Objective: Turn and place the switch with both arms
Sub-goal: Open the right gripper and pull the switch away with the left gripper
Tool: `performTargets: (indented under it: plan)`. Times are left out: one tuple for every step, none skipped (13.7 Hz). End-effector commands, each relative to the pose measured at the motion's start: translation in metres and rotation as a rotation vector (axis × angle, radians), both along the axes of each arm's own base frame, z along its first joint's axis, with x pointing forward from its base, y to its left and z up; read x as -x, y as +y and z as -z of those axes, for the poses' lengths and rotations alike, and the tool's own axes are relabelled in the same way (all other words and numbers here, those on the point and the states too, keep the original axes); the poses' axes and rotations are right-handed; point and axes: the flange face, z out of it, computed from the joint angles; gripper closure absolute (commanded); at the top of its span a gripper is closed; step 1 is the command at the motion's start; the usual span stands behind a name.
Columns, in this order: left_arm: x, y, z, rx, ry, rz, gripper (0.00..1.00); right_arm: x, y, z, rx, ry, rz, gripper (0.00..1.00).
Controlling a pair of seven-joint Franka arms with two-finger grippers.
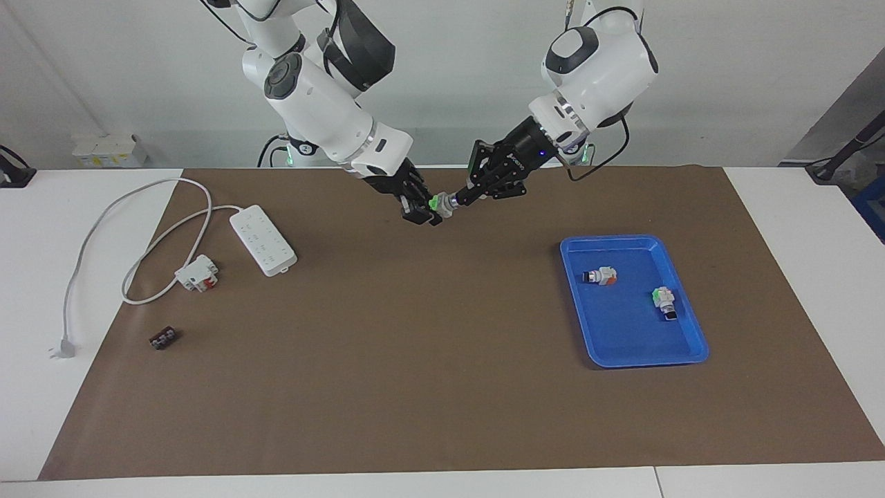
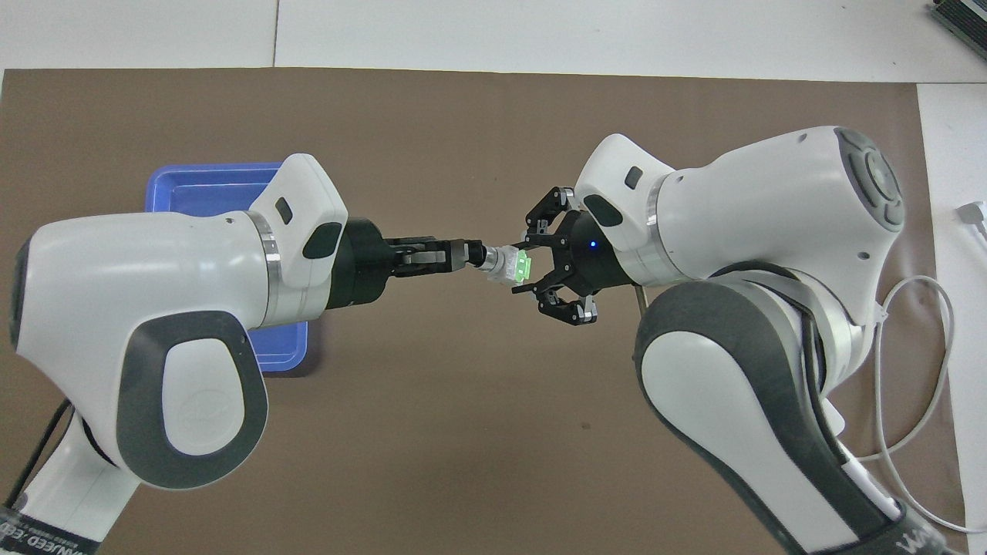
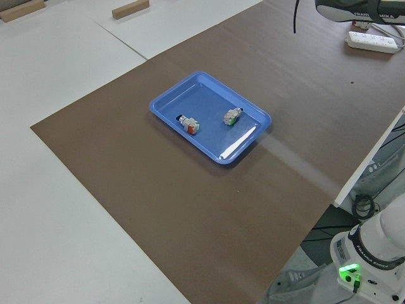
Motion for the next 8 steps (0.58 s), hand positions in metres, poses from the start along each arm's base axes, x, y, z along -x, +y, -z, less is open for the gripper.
performTargets:
  plan:
    - [0.0127, -0.0011, 0.0169, -0.130, -0.085, 0.147, 1.00, 0.0028, -0.0028, -0.0111, -0.024, -0.039, 0.009, 1.00]
    - [0.0143, -0.0015, 0.0182, -0.161, -0.108, 0.182, 1.00, 0.0029, -0.0037, -0.0088, -0.022, -0.035, 0.010, 1.00]
    - [0.0147, -0.0003, 0.0194, -0.191, -0.135, 0.227, 1.00, 0.0033, -0.0029, -0.0087, -0.022, -0.035, 0.009, 1.00]
    - [0.0154, -0.0010, 0.0193, -0.209, -0.172, 0.270, 1.00, 0.0029, -0.0037, -0.0087, -0.022, -0.035, 0.010, 1.00]
    - [0.0147, -0.0002, 0.0184, -0.215, -0.202, 0.296, 1.00, 0.0029, -0.0037, -0.0087, -0.022, -0.035, 0.010, 1.00]
    - [0.0142, -0.0004, 0.0185, -0.218, -0.216, 0.311, 1.00, 0.0028, -0.0038, -0.0087, -0.020, -0.036, 0.010, 1.00]
    - [0.0146, -0.0004, 0.0196, -0.223, -0.221, 0.322, 1.00, 0.0029, -0.0037, -0.0087, -0.022, -0.035, 0.010, 1.00]
    - [0.0155, -0.0001, 0.0198, -0.240, -0.230, 0.340, 1.00, 0.0029, -0.0037, -0.0087, -0.022, -0.036, 0.009, 1.00]
